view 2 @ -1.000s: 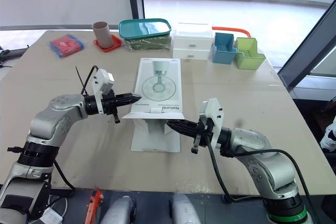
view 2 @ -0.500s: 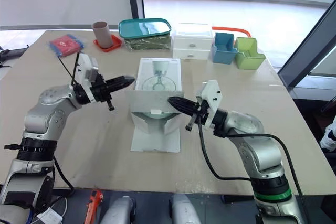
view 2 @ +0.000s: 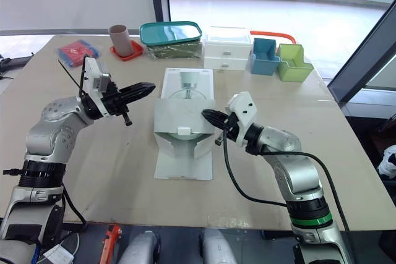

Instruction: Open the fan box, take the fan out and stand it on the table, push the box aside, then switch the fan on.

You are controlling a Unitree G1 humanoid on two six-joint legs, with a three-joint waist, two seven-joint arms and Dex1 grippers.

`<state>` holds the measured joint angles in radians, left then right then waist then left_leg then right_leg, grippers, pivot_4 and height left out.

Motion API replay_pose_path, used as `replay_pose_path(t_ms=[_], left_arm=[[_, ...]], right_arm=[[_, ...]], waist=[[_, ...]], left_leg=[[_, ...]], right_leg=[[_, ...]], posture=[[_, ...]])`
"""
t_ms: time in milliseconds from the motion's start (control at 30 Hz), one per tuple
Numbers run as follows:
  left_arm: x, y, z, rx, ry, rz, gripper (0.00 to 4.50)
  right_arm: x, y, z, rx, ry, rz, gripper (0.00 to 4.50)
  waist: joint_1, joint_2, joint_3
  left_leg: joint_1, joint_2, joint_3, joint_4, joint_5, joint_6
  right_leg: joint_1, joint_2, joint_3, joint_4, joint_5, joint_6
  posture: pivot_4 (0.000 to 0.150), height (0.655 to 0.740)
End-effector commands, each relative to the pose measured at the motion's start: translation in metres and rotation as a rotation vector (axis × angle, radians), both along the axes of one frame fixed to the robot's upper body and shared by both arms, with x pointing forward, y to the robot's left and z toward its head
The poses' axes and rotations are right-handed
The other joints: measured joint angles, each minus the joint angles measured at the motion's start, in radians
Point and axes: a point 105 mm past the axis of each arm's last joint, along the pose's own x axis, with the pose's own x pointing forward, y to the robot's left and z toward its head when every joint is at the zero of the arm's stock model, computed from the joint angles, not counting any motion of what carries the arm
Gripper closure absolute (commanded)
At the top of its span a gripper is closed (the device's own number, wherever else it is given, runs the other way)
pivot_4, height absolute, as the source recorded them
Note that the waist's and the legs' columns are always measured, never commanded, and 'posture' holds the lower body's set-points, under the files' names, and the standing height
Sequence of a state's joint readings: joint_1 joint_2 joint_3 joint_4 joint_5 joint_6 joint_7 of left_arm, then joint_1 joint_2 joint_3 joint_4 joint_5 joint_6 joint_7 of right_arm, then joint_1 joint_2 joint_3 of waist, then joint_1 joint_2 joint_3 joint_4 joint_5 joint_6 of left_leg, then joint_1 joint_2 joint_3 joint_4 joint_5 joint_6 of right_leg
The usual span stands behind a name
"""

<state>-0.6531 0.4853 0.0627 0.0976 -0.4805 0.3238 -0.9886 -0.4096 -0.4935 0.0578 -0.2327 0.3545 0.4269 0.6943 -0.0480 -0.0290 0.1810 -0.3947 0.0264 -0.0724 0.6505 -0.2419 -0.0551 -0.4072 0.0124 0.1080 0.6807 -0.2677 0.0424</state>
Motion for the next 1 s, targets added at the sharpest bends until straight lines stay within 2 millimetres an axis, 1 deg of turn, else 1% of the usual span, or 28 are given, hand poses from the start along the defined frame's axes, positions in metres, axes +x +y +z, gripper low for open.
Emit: replay_pose_path(t_ms=[33,133,200,333,467,900,1000], left_arm=[[-0.006,-0.009,0.000,0.047,-0.027,-0.026,4.50],[-0.006,-0.015,-0.014,0.103,0.015,-0.033,4.50],[-0.005,-0.019,-0.020,0.132,0.038,-0.030,4.50],[-0.003,-0.021,-0.021,0.144,0.056,-0.020,4.50],[-0.004,-0.024,-0.029,0.188,0.084,-0.028,4.50],[-0.001,-0.027,-0.037,0.207,0.124,-0.022,4.50],[0.000,-0.028,-0.045,0.224,0.155,-0.016,4.50]], right_arm=[[0.000,0.004,0.007,-0.009,-0.028,0.001,4.44],[0.002,0.004,0.005,-0.017,-0.018,-0.014,4.44],[0.005,0.004,0.004,-0.024,-0.015,-0.028,4.44],[0.007,0.004,0.004,-0.027,-0.017,-0.038,4.44],[0.008,0.005,0.003,-0.027,-0.015,-0.041,4.44],[0.008,0.005,-0.001,-0.034,-0.005,-0.047,4.44],[0.007,0.006,-0.005,-0.043,0.009,-0.047,4.44]], waist=[[0.000,0.000,0.000],[0.000,0.000,0.000],[0.000,0.000,0.000],[-0.001,0.000,0.000],[0.000,0.000,0.000],[0.000,0.000,0.000],[0.000,0.000,0.000]], left_leg=[[0.000,0.000,0.000,0.000,0.000,0.000],[0.000,0.000,0.000,0.000,0.000,0.000],[0.000,0.000,0.000,0.000,0.000,0.000],[0.000,0.000,0.000,0.000,0.000,0.000],[0.000,0.000,0.000,0.000,0.000,0.000],[0.000,0.000,0.000,0.000,0.000,0.000],[0.000,0.000,0.000,0.000,0.000,0.000]], right_leg=[[0.000,0.000,0.000,0.000,0.000,0.000],[0.000,0.000,0.000,0.000,0.000,0.000],[0.000,0.000,0.000,0.000,0.000,0.000],[0.000,0.000,0.000,0.000,0.000,0.000],[0.000,0.000,0.000,0.000,0.000,0.000],[0.000,0.000,0.000,0.000,0.000,0.000],[0.000,0.000,0.000,0.000,0.000,0.000]], posture=[[0.150,0.7400],[0.150,0.7400],[0.150,0.7400],[0.150,0.7400],[0.150,0.7400],[0.150,0.7400],[0.150,0.7400]])
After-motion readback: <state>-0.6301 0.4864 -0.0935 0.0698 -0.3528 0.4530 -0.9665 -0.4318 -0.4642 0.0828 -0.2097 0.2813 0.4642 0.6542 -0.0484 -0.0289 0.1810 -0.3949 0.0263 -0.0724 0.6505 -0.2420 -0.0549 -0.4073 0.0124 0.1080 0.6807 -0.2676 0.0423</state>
